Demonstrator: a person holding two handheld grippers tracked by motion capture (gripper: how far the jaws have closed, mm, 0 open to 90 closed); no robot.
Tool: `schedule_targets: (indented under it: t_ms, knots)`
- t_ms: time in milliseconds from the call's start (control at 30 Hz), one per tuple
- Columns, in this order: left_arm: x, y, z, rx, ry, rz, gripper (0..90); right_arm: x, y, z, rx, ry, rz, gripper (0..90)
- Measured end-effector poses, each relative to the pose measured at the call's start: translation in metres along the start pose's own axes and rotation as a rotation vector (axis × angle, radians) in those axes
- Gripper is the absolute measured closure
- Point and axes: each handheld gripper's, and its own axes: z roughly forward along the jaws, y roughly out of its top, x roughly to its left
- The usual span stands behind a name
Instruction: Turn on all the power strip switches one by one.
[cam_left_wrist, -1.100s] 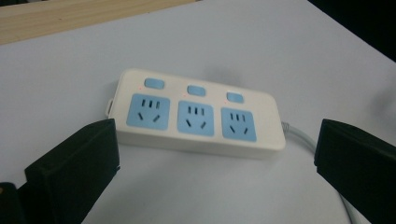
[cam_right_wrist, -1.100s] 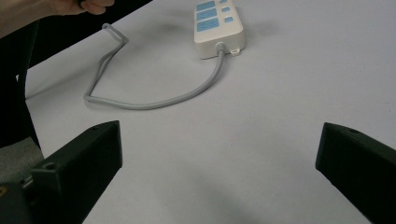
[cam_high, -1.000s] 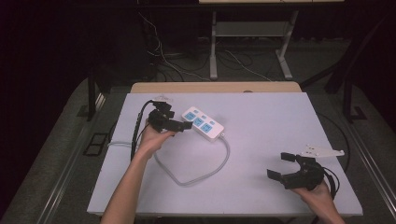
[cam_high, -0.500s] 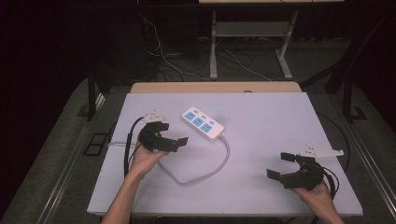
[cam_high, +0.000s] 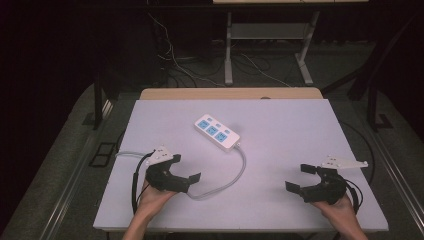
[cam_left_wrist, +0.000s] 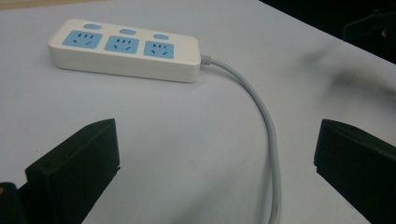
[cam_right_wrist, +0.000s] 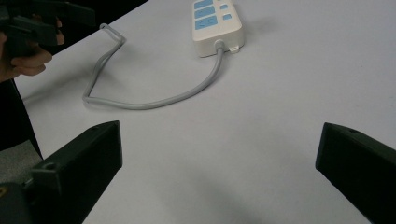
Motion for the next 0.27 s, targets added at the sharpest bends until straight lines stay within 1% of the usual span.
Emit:
schedule_targets:
  t_ms: [100,267]
  knots:
    - [0.0007,-0.0045,-0.0023,-0.004,0.001,-0.005,0.0,0.0001,-0.0006,-0.0002,0.000,0.002,0.001,0.5]
    - [0.0009,-0.0059,-0.0043,-0.015,-0.010,-0.005,0.0,0.0014,-0.0013,-0.0004,0.003,0.007,0.006,0.5]
